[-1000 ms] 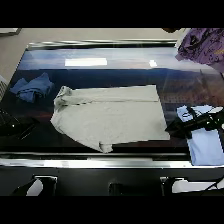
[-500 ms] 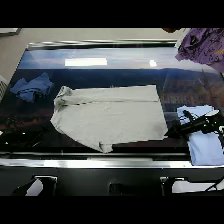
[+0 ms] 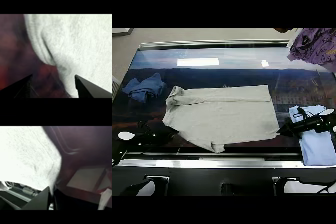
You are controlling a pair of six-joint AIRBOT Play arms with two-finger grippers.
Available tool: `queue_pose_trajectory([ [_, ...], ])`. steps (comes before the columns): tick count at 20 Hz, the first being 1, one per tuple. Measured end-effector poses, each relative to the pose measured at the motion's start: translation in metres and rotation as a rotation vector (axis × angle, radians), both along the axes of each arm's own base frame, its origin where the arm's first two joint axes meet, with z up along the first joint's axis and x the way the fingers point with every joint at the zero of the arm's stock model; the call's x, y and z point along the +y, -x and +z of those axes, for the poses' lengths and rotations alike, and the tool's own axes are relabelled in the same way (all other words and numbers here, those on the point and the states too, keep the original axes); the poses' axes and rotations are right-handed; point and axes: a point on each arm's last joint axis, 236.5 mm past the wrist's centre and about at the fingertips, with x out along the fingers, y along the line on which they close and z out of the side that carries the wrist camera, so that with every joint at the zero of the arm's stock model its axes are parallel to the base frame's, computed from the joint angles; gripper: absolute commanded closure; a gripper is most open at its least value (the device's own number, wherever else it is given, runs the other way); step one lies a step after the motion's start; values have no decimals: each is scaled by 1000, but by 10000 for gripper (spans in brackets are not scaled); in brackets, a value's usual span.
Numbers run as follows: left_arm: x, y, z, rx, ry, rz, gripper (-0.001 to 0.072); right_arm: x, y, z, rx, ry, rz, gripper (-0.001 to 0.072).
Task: Fold the clothes and pants, and hang the long-sleeved shirts on hangers.
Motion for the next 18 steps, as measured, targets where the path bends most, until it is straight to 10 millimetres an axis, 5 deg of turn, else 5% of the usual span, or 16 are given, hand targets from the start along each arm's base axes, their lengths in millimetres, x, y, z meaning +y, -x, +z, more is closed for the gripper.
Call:
queue_pose_trajectory([
  [3,-21,-7,-7,6,39,-8,112,0,-3,5,-18,3,-5,685],
  [4,-27,-10,-9,7,43,-13,266,0,-4,6,-27,7,-9,685],
  [5,-30,-12,-12,9,35,-24,668,-1,-5,8,-34,10,-10,685],
  [7,-34,-18,-14,-2,8,-62,693,1,-11,14,-61,5,-23,686],
  [10,-38,-52,15,-99,8,-71,695,18,-33,38,-181,-39,-29,687],
  [13,-38,-102,80,-280,-19,-109,695,46,-74,76,-383,-17,31,687],
  [15,-34,-134,140,-417,-78,-156,695,63,-110,118,-553,41,79,687],
  [18,-17,-168,252,-623,-243,-219,695,71,-169,233,-892,197,104,687],
])
